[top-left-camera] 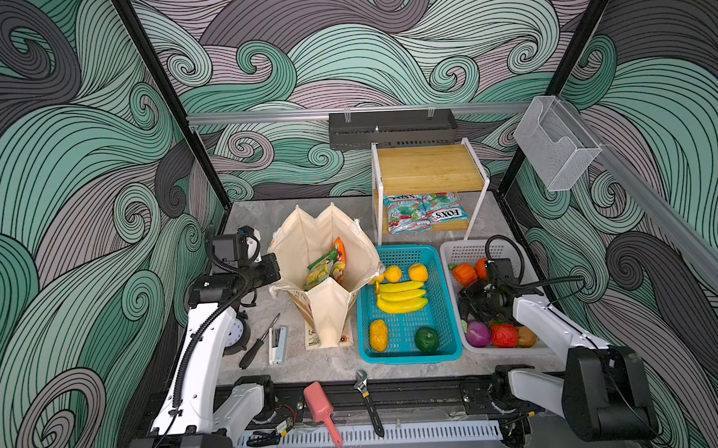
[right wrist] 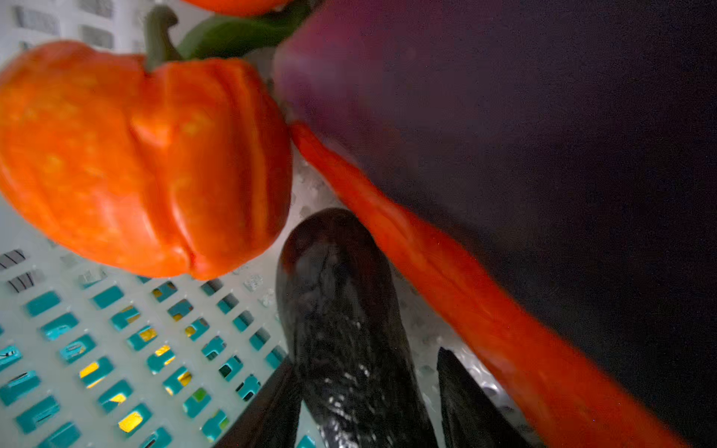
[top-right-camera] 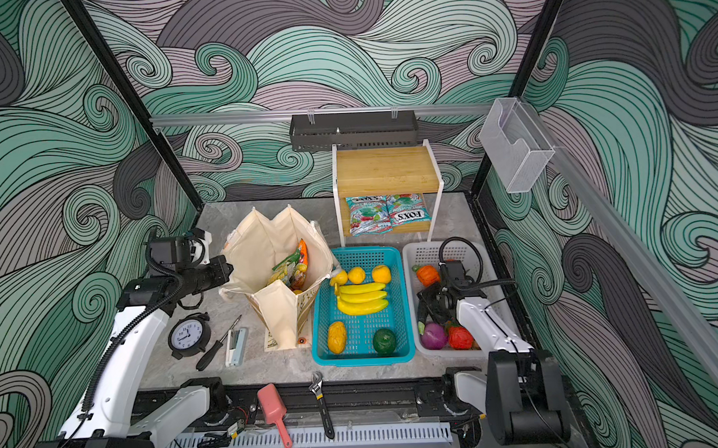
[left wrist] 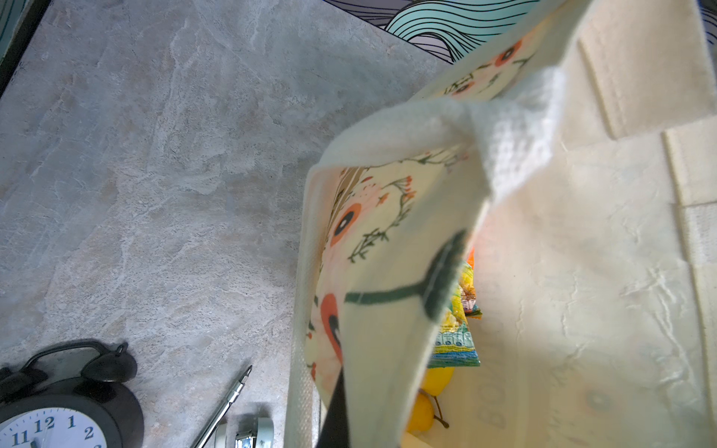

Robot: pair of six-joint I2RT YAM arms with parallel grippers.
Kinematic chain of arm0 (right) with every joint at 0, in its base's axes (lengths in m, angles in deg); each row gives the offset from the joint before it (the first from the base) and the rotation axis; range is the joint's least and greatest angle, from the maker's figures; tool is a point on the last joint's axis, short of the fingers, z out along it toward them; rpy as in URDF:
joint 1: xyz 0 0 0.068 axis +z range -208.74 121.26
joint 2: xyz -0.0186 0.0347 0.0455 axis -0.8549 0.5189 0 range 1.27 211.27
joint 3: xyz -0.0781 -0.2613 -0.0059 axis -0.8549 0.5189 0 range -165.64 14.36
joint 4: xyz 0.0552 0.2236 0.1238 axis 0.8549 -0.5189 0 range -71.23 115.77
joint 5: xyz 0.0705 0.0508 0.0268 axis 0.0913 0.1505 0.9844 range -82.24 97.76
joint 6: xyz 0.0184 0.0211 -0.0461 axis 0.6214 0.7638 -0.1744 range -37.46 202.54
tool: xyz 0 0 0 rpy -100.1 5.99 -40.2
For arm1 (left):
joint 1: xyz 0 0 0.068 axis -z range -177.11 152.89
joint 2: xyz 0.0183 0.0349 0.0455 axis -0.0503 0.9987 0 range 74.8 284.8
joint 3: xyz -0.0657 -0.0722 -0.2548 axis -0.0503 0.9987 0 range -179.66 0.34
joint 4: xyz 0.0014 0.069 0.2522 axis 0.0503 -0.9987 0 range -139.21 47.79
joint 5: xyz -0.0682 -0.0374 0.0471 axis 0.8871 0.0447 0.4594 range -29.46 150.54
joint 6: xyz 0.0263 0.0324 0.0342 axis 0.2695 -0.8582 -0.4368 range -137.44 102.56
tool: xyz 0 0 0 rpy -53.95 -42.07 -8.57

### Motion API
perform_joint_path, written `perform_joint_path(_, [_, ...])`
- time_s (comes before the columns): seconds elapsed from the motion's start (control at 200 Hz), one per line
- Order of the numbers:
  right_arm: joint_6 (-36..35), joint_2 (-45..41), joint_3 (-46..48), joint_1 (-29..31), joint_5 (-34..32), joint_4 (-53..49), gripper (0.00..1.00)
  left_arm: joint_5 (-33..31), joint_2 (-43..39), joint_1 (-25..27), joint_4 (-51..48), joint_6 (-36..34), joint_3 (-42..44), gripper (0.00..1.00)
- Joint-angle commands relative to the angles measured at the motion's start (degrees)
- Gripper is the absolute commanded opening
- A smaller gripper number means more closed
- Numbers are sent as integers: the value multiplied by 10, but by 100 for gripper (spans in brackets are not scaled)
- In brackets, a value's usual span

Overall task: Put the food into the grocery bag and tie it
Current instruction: 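Lower the right gripper into the white basket and grasp the dark eggplant, then lift the dark eggplant and carry it over the tote bag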

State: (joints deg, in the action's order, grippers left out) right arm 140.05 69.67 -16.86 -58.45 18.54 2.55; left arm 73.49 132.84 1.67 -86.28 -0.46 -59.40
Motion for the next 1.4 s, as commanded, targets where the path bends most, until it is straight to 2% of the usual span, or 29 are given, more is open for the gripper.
perform_joint_path(0.0, [2, 8, 5, -4, -3, 8, 55, 9, 6, 5, 0, -3, 0, 0])
perform_joint_path(0.22, [8, -4, 7, -5, 3, 2, 45, 10, 4, 5, 0, -3, 0, 0])
perform_joint_path(0.38, [9, -52, 4, -5, -17, -22, 37, 11, 3, 5, 1, -3, 1, 0])
perform_joint_path(0.505, [7, -90, -1, -5, -41, -43, 37, 14, 0, 5, 4, -3, 2, 0])
perform_joint_path(0.786, [-9, -128, -32, -5, -32, -71, 38, 15, -1, 5, 2, -3, 1, 0])
perform_joint_path(1.096, [-90, -221, -82, -3, -43, -77, 33, 14, -6, 5, 4, -2, 2, 0])
perform_joint_path(1.271, [-115, -242, -144, 19, -20, -88, 32, 15, -6, 5, 5, -1, 2, 0])
perform_joint_path(1.391, [-108, -240, -181, 69, 3, -60, 34, 15, -4, 5, 1, -1, 1, 0])
